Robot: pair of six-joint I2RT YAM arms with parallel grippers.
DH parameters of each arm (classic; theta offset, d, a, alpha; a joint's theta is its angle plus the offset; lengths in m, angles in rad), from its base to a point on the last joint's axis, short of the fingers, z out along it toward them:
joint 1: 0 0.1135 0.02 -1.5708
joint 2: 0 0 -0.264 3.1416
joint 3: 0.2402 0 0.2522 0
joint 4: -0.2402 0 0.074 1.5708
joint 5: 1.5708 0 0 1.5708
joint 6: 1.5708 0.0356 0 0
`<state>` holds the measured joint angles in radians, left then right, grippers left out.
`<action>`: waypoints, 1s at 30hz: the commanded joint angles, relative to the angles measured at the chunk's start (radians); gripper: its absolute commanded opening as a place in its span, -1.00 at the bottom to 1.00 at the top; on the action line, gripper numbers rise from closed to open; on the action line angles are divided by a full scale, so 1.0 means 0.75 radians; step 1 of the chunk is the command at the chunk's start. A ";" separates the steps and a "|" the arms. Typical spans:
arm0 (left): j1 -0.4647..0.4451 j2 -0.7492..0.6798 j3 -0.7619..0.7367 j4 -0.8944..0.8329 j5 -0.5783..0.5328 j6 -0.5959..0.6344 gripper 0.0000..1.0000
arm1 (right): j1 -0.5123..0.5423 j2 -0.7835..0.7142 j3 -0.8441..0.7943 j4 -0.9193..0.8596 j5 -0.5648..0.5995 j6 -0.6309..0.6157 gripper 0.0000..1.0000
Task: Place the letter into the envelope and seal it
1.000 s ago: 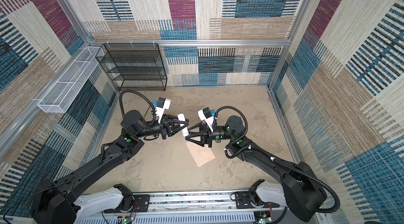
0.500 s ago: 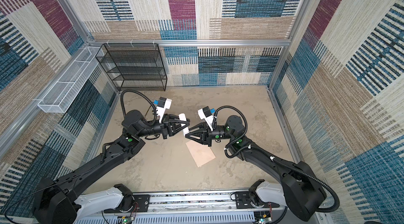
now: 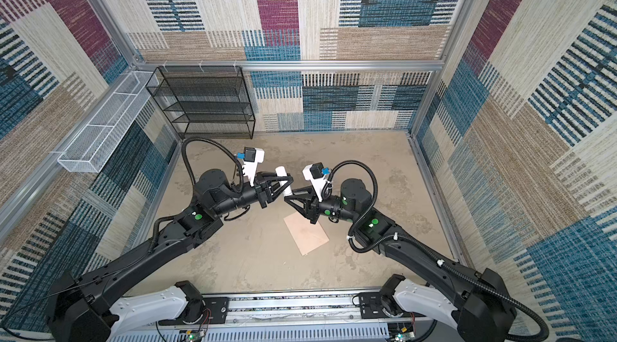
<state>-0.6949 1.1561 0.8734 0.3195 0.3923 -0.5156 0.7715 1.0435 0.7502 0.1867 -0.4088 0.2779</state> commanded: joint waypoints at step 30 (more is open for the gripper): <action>-0.044 0.058 0.044 -0.185 -0.356 0.197 -1.00 | 0.417 0.060 0.063 0.086 0.781 -0.274 -0.02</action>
<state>-0.7311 1.2243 0.8867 0.2600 0.1104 -0.4648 1.0988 1.1404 0.8238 0.0959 0.3584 0.0906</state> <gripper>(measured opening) 0.268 0.478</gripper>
